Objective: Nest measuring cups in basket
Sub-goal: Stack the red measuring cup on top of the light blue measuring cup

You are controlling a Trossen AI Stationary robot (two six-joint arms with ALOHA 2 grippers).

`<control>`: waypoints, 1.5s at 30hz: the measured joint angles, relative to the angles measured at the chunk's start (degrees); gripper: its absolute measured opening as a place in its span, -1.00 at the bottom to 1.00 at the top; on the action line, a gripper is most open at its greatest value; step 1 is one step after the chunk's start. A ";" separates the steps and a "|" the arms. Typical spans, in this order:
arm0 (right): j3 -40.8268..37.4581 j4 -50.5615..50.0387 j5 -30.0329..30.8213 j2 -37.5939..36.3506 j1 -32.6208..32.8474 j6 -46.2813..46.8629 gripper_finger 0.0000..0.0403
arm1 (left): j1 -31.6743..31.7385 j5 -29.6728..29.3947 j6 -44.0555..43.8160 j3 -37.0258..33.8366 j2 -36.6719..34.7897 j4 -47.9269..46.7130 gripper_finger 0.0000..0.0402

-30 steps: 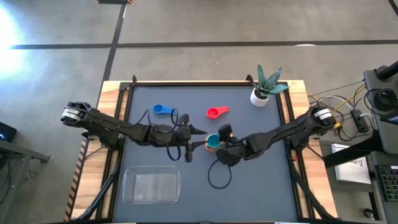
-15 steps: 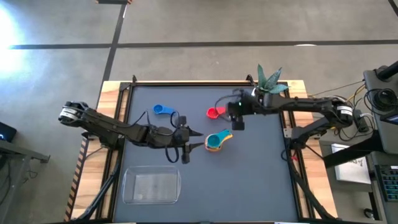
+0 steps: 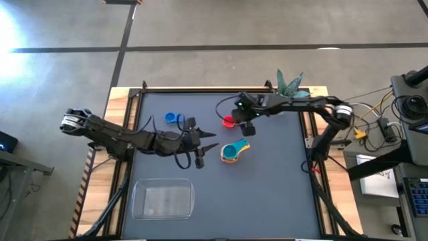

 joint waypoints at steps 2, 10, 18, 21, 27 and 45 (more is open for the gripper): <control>1.39 -0.33 0.11 2.49 -0.69 -1.91 0.39 | 0.43 0.44 0.25 0.00 -0.19 0.14 -0.28; 5.91 -1.34 -2.68 8.77 -3.77 -4.30 0.46 | 0.64 1.27 1.29 0.00 -0.30 0.13 -0.28; 7.00 -1.72 -5.64 12.54 -6.56 -3.89 0.48 | 0.64 3.96 1.53 0.00 -0.37 0.13 -0.28; 6.97 -1.59 -5.85 13.65 -6.97 -3.99 0.47 | 0.64 3.96 1.53 0.00 -0.37 0.15 -0.28; 6.95 -1.44 -5.92 14.98 -6.98 -4.65 0.39 | 0.64 3.96 1.50 0.00 -0.37 0.35 -0.28; 6.76 -0.79 -3.88 14.74 -6.83 -2.24 -0.31 | 0.64 3.98 1.31 0.00 -0.37 0.32 -0.28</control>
